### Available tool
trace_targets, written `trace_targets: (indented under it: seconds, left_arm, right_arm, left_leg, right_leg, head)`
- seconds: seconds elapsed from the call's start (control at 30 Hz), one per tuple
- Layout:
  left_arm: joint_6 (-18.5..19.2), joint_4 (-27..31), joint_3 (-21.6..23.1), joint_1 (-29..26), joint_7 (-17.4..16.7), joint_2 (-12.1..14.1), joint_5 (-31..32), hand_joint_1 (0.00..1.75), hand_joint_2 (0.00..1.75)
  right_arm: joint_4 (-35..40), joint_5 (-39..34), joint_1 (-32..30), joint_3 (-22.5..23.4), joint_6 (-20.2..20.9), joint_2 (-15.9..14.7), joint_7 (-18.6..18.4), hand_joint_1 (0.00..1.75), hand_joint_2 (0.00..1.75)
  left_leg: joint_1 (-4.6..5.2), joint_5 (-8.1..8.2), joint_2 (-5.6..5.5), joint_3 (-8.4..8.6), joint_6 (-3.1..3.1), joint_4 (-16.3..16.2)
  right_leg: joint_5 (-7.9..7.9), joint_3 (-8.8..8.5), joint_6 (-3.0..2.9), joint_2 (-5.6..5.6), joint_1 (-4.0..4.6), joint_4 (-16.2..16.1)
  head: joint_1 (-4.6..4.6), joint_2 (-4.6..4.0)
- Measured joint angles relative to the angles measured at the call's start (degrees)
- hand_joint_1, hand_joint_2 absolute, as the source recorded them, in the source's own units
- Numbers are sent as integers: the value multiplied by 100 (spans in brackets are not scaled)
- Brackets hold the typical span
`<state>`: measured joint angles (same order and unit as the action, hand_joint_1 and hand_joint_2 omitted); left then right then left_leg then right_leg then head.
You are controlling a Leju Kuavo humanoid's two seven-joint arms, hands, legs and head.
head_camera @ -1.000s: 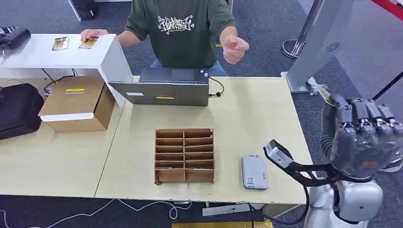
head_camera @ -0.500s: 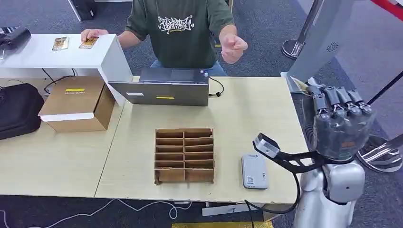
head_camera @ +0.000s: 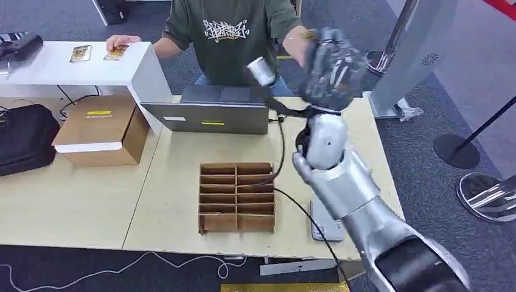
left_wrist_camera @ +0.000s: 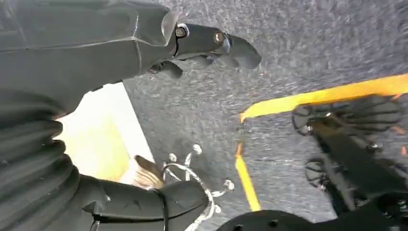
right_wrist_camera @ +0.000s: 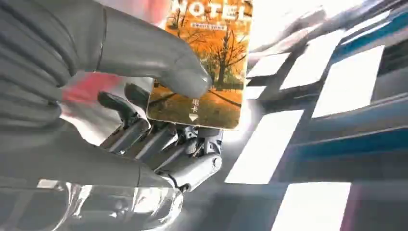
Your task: Pass the card to the sensor for recognition and then transmit it.
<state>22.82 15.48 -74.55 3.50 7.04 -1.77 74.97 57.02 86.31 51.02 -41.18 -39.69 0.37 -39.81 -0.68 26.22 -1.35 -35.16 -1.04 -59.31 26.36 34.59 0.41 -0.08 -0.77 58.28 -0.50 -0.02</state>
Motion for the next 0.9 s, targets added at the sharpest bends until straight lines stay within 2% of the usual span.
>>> trace_targets:
  seconds: [0.03, 0.07, 0.13, 0.23, 0.33, 0.9]
  left_arm:
    - [2, -5, 9, -6, 2, 2, 0, 0, 175]
    - [2, -9, 24, -10, 2, 7, 0, 0, 175]
    - [4, -29, 44, -15, 2, 20, 0, 0, 175]
    - [4, -44, 70, -34, 2, 33, 0, 0, 175]
    - [2, -48, 92, -22, 2, 39, 0, 0, 175]
    - [-11, -50, 131, -35, 17, 42, 0, 0, 175]
  right_arm:
    - [-283, -2, 135, -546, -2, -31, 174, 175, 175]
    - [-569, -6, 275, -1022, -7, -67, 535, 175, 175]
    - [-1074, -7, 483, -1489, -9, -94, 1105, 175, 175]
    - [-1563, -9, 689, -1571, -15, -94, 1336, 175, 175]
    - [-1819, -7, 825, -1668, -17, -87, 1417, 175, 175]
    - [-2203, -7, 935, -1770, -18, -87, 1520, 175, 175]
  left_leg:
    - [-5, 1, -1, -1, -1, 0]
    - [-6, 1, -1, -1, -1, 0]
    - [-5, 6, -1, -4, -6, 2]
    - [-2, 7, 9, -8, -4, 2]
    - [1, 9, 26, -2, -2, 1]
    - [0, 9, 26, -2, -2, 1]
  right_leg:
    - [1, 0, -1, 0, 6, 0]
    - [3, -1, -4, 0, 6, -1]
    - [5, -3, -6, 0, 9, -1]
    - [2, -1, -5, 5, 7, -3]
    - [-6, -3, -5, 15, 7, -14]
    - [-9, -2, -2, 16, 7, -15]
  head:
    - [-4, 0]
    - [2, 0]
    - [0, 0]
    - [4, 0]
    - [2, 0]
    - [0, 0]
